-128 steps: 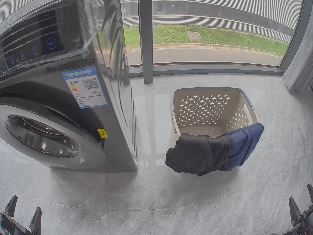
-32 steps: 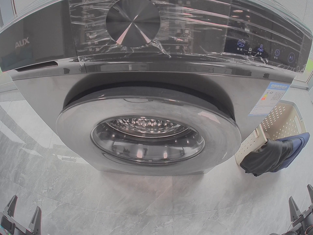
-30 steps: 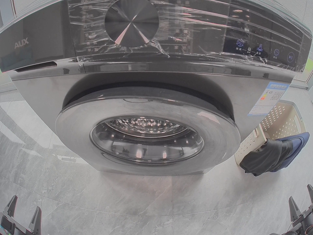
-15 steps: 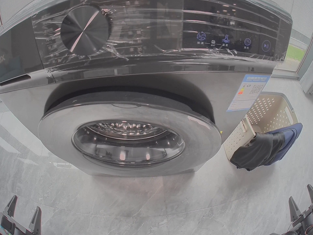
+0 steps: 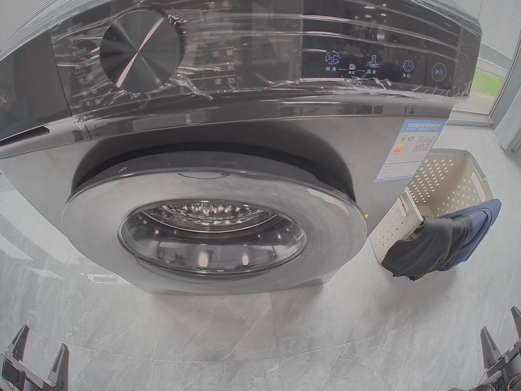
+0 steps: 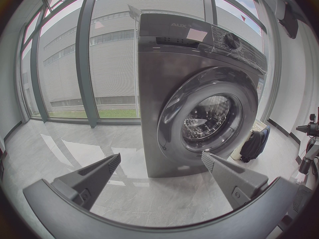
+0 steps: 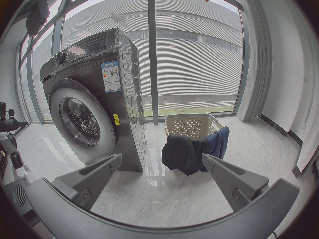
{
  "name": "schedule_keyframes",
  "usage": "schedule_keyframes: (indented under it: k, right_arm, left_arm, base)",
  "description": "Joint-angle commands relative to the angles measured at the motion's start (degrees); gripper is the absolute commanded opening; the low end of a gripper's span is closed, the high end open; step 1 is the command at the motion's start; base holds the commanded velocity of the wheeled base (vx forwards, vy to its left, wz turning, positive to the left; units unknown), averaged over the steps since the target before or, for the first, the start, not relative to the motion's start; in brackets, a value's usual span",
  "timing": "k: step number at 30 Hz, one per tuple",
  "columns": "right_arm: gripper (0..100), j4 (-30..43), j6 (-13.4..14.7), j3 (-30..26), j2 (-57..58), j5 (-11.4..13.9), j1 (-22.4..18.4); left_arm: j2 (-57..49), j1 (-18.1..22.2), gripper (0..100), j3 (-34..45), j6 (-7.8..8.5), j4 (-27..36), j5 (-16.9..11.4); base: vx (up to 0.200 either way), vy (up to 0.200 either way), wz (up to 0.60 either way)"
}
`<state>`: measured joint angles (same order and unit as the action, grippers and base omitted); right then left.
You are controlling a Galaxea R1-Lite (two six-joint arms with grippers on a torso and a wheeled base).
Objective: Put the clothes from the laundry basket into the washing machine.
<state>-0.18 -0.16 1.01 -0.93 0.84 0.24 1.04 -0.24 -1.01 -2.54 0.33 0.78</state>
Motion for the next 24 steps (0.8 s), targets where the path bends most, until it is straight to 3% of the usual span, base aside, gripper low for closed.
schedule_keyframes:
  k: [1,19,24]
  right_arm:
    - [100,0.01,-0.02,-1.01,0.84,0.04,0.02]
    - [100,0.01,-0.11,-1.01,0.84,0.04,-0.07]
    - [100,0.01,-0.11,-1.01,0.84,0.04,0.02]
  left_arm:
    - [-0.86,-0.02,100,0.84,-0.01,-0.07,0.01]
    - [-0.86,-0.02,100,0.84,-0.01,0.02,0.01]
    - [-0.86,-0.02,100,0.84,-0.01,0.02,0.01]
  base:
    - [0.0,0.0,0.0]
    - [0.0,0.0,0.0]
    - [0.0,0.0,0.36]
